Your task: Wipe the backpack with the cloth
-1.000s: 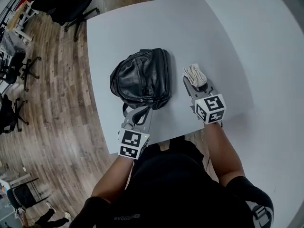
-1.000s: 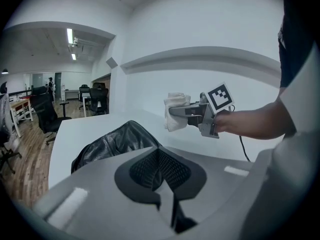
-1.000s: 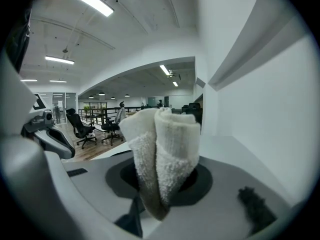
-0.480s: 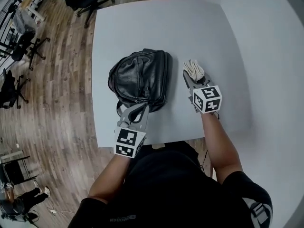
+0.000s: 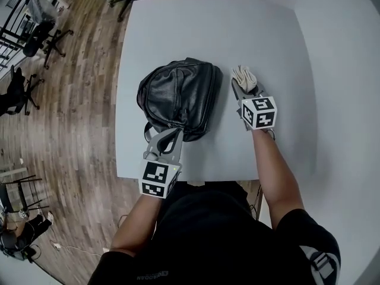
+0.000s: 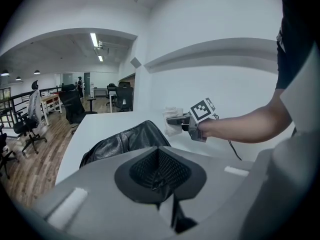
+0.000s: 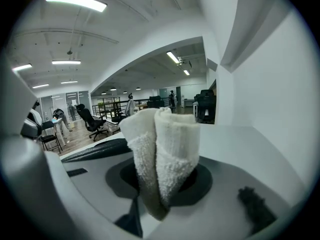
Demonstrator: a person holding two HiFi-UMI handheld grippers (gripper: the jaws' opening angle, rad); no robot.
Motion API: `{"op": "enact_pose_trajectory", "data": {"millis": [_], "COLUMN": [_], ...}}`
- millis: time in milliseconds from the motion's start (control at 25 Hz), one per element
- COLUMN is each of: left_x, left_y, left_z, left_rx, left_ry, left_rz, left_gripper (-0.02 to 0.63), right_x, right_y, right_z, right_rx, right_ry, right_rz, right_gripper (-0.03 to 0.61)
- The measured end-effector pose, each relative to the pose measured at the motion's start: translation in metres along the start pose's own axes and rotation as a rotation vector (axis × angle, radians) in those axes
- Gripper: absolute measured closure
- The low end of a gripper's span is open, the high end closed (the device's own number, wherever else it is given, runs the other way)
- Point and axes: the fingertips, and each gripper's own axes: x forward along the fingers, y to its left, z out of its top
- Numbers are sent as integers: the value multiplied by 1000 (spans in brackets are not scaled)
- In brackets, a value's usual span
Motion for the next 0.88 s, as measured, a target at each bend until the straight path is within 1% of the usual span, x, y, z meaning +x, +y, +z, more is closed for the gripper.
{"op": "enact_pose_trajectory", "data": {"millis": [200,360,680,880], "left_x": [5,12,14,12], "left_y": [-1,-3,0,3], "left_z": [0,-3,-12,-16], "left_rx": [-32,-49,-65,-52], "left_ry": [3,10,27,40], "left_rz": [22,36,63,53], "left_gripper": [607,608,608,608], "right_x": [19,34,51,51], "right_y": [-4,-9,-10,-3], "right_z": [-6,-18,-33,-33], "right_rx": [-7,-7,-8,-18], "right_ry": [20,44,64,66], "right_rz": [25,40,59,64], "right_gripper": [468,468,468,468]}}
